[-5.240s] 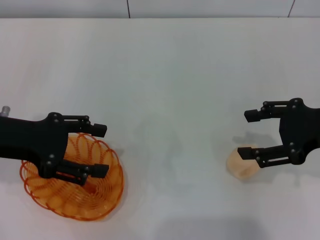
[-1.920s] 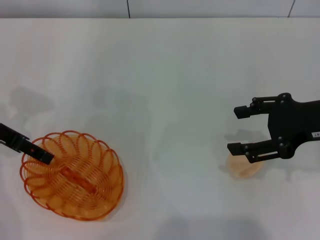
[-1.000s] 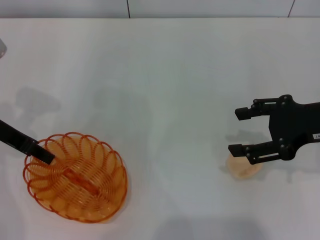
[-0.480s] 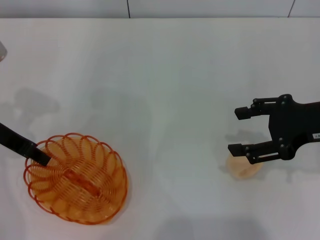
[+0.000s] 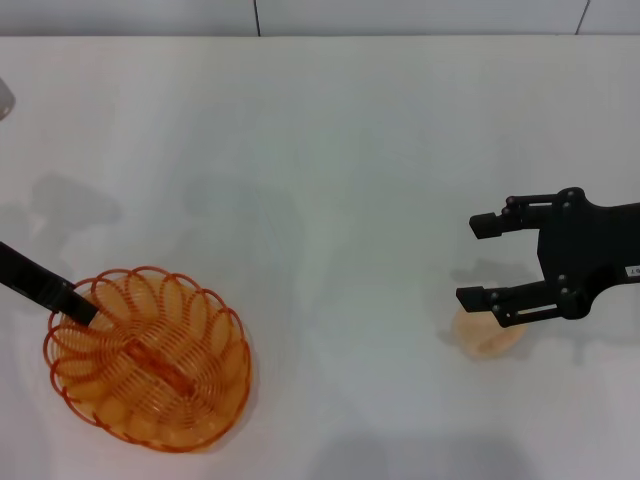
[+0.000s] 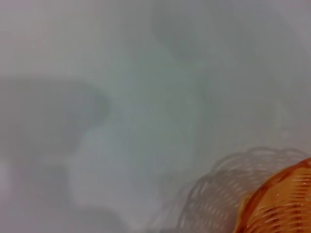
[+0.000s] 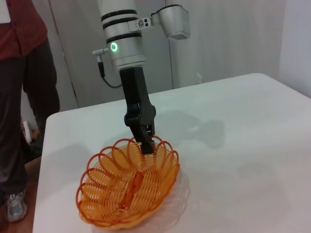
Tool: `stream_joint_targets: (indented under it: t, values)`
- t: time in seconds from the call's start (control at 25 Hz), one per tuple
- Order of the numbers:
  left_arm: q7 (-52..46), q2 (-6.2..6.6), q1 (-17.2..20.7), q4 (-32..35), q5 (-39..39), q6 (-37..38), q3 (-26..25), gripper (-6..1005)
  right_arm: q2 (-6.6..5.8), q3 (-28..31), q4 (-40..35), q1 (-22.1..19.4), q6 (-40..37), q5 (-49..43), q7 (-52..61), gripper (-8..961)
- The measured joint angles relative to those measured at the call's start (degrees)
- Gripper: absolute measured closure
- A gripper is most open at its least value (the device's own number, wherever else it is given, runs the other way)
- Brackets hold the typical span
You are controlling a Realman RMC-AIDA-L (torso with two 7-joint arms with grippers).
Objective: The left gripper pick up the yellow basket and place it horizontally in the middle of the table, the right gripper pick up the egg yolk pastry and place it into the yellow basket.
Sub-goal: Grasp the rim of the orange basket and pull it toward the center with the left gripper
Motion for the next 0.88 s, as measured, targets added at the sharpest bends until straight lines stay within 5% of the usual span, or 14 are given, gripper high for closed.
stream_joint_targets:
  t: [0.32, 0.6, 0.88]
  values:
    - [0.47, 0.23, -0.23, 0.39, -1.38, 0.04, -0.37, 902, 0.0, 0.15, -0.09, 0.0, 0.0, 0.01, 0.0, 156]
    - [0.66, 1.02, 0.06, 0.51, -11.72, 0.56, -3.86, 910, 0.0, 0.38, 0.02, 0.01, 0.07, 0.21, 0.0, 156]
    - [-4.07, -0.17, -0.17, 0.07, -13.75, 0.73, -4.63, 915, 0.0, 0.38, -0.05, 0.15, 0.09, 0.65, 0.0, 156]
